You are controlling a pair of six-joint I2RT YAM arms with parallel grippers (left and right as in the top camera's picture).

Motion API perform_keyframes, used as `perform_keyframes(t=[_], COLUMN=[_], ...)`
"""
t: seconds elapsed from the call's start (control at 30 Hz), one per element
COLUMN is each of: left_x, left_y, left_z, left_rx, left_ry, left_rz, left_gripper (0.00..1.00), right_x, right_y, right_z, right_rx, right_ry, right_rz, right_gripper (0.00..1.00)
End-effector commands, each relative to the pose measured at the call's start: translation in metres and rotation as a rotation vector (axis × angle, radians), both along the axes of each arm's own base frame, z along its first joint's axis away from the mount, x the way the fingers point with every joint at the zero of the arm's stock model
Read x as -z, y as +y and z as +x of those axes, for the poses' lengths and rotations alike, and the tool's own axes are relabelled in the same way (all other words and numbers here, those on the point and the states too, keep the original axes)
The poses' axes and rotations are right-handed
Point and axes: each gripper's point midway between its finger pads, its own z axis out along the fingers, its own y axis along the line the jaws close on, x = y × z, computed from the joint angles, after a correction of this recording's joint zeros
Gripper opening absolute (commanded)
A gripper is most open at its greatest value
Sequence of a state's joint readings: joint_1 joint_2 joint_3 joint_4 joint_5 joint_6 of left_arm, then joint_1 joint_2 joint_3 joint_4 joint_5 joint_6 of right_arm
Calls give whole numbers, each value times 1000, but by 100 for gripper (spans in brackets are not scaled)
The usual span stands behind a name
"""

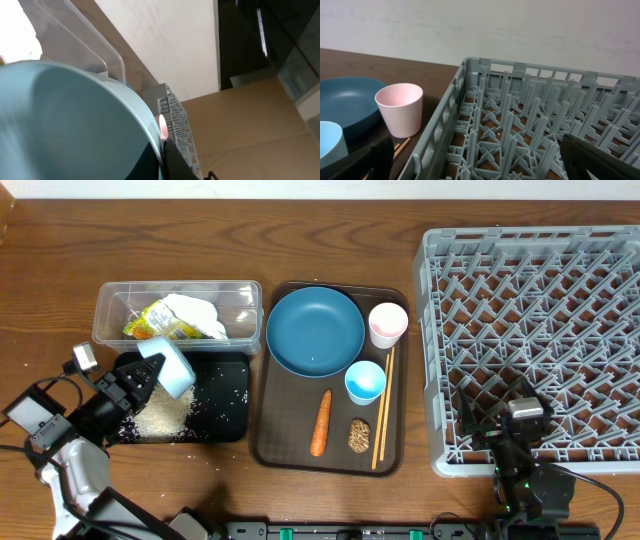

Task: Sort waste into correct bins and load items into the dishwasher rack

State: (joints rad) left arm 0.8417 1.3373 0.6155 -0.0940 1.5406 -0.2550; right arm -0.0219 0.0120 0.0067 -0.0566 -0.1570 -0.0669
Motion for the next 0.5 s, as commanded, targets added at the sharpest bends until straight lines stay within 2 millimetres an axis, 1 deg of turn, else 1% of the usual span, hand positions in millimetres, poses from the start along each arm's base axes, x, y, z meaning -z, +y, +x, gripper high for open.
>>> perform_keyframes(t=[0.0, 0.03, 0.1, 0.17, 0.23, 0.3, 0.37, 0.4, 0.47], left_x=[-5, -10, -10, -6, -13, -11, -11, -11, -5], left_y=[1, -1, 3, 14, 14, 14, 13, 13, 18], left_z=[-1, -2, -1, 0, -2, -1, -2, -2, 1], left_rx=[-8, 15, -2, -57, -40, -47, -44, -44, -78], left_ry=[-6, -36, -31, 66, 56, 61, 83, 80, 95], left_rz=[7, 1, 9, -79, -112, -107, -141, -138, -105], left_gripper=[6, 6, 6, 6, 6, 6, 6, 6, 6], right_x=[1, 1, 1, 1, 1, 1, 1, 1, 1], right_y=[2, 2, 2, 2, 2, 2, 2, 2, 2], right_z=[0, 0, 0, 0, 0, 0, 0, 0, 0], right_rx=[-9, -9, -9, -9, -9, -9, -9, -9, -9], right_ry=[0, 0, 0, 1, 0, 0, 1, 1, 0], right_rz=[-13, -13, -13, -12, -13, -13, -12, -12, -13], right_gripper=[99, 99, 99, 99, 99, 99, 99, 99, 99])
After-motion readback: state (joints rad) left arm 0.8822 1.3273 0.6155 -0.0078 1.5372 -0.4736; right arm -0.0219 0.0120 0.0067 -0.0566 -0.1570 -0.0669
